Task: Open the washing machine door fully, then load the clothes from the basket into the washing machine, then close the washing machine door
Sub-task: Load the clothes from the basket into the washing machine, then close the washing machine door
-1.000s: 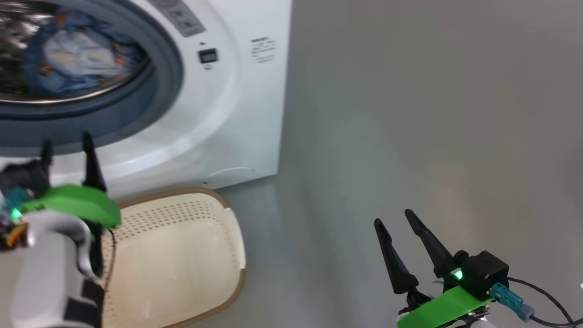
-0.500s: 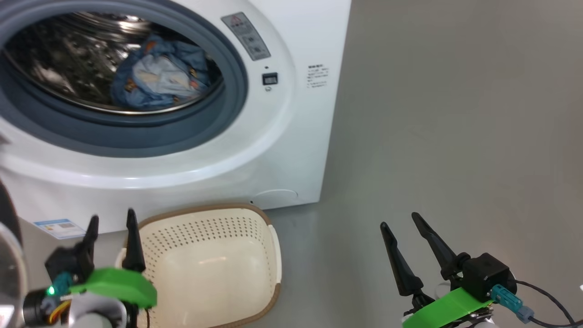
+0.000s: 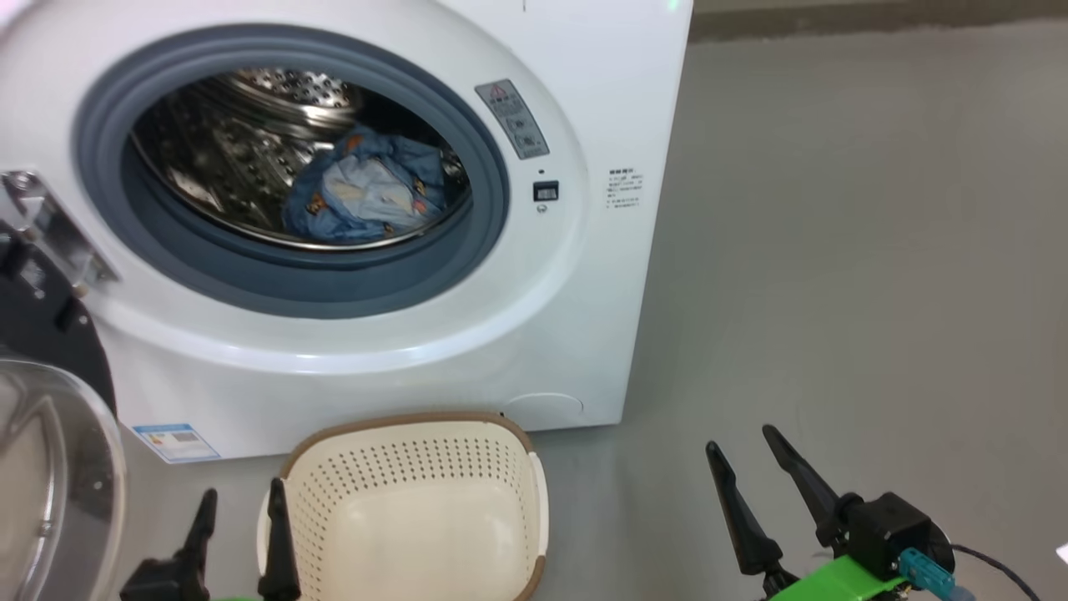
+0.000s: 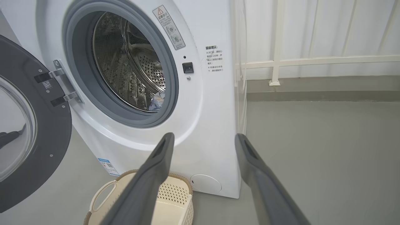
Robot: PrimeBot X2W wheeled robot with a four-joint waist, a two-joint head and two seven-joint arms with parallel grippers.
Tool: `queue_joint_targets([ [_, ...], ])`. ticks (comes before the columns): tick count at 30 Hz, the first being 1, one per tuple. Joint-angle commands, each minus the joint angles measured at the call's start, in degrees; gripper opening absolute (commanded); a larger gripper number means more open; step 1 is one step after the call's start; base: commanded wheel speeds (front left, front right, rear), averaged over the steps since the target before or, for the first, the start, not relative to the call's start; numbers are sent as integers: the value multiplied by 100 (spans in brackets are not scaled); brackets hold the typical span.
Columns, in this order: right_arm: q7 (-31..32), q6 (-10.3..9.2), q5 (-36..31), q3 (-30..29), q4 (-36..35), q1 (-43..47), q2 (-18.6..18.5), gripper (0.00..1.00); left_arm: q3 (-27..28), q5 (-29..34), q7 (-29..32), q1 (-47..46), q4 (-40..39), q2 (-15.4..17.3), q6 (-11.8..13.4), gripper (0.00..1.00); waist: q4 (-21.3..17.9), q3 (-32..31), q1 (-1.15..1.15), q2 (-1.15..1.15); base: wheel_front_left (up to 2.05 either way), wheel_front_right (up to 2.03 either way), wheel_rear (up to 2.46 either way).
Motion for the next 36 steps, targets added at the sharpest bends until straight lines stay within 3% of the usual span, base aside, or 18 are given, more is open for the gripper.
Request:
queue_joint_targets([
  [1,-28,10,11,104,-124,12,-9,100,106,-81,-37,50,-258,66,92,100,113,-186,0,0,0,0,0],
  [16,-28,10,97,-5,-153,136,-9,100,91,-117,-37,384,-693,65,150,100,112,-249,0,0,0,0,0],
  [36,-28,10,127,-40,-115,126,-9,100,101,-101,-37,389,-633,64,277,100,118,-203,0,0,-26,26,0],
])
